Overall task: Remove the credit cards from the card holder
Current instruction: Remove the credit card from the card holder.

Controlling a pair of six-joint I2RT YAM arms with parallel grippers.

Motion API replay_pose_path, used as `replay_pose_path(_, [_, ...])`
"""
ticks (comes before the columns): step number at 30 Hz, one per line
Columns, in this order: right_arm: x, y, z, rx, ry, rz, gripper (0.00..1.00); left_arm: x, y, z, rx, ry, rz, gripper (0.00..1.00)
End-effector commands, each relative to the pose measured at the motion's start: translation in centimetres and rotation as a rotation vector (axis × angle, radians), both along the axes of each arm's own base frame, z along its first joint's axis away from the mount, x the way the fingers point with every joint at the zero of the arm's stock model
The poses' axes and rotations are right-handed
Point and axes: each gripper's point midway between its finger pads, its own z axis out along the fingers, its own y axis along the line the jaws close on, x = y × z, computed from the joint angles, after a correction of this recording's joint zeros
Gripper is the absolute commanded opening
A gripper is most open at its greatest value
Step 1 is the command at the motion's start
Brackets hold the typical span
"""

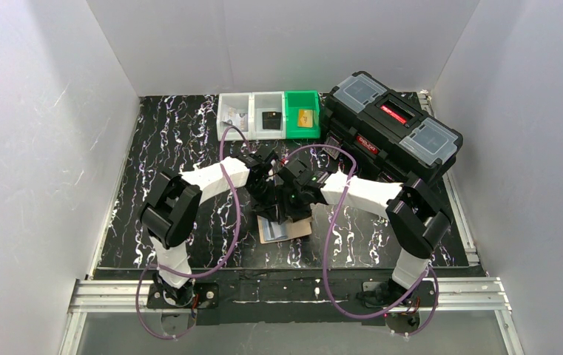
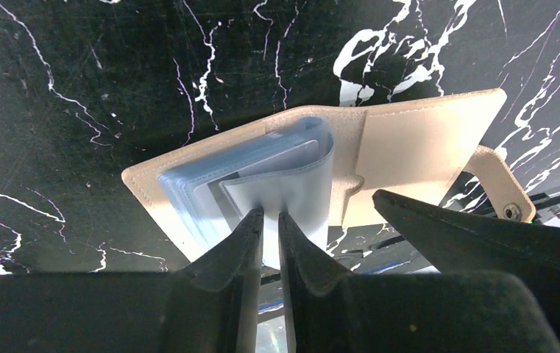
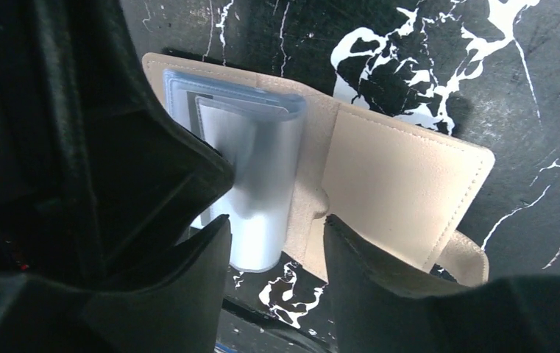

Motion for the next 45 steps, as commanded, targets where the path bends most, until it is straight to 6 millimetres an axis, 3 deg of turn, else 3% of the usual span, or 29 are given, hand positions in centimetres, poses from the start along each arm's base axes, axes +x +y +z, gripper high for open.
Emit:
replay_pose_path(1, [-0.3,-0.1,0.9,0.028,-0.015,0.015,0.59,0.4,-0.5,0.8,-0.013,-0.016,0.001,0.13])
replay_pose_path(8, [-0.7,0.1,0.6,-0.001,-0.026,0.024,0.57,0.4,-0.8,1.3,-0.027,-0.022,-0.011,0.13])
replay_pose_path(15, [-1.4,-0.3,-0.1,-0.017,-0.03,0.044,0.7,0.3,-1.0,1.2,-0.039,-0.011,-0.038,0.13])
replay_pose_path(23, [-1.8,-0.4,-0.4,0.014,-0.066,0.073,0.69,-0.1,-1.8,1.6,-0.09,0.013,-0.105,0.15])
replay_pose_path(33, [-2.1,-0.4,-1.3,-0.005,-0.043,0.082,0.61,-0.8,-2.5,2.0,-0.152,0.047,-0.157,0.18])
replay_pose_path(38, [-2.2,-0.8,-2.1,-0.048,-0.015,0.046,0.45,-0.8,-2.4,2.4,-0.153,0.033,-0.163,0.21])
replay_pose_path(45, [-2.6,-1.4,-3.1,-0.084,0.037,-0.01,0.31,-0.3,-1.4,3.6,-0.117,-0.016,-0.146,0.27])
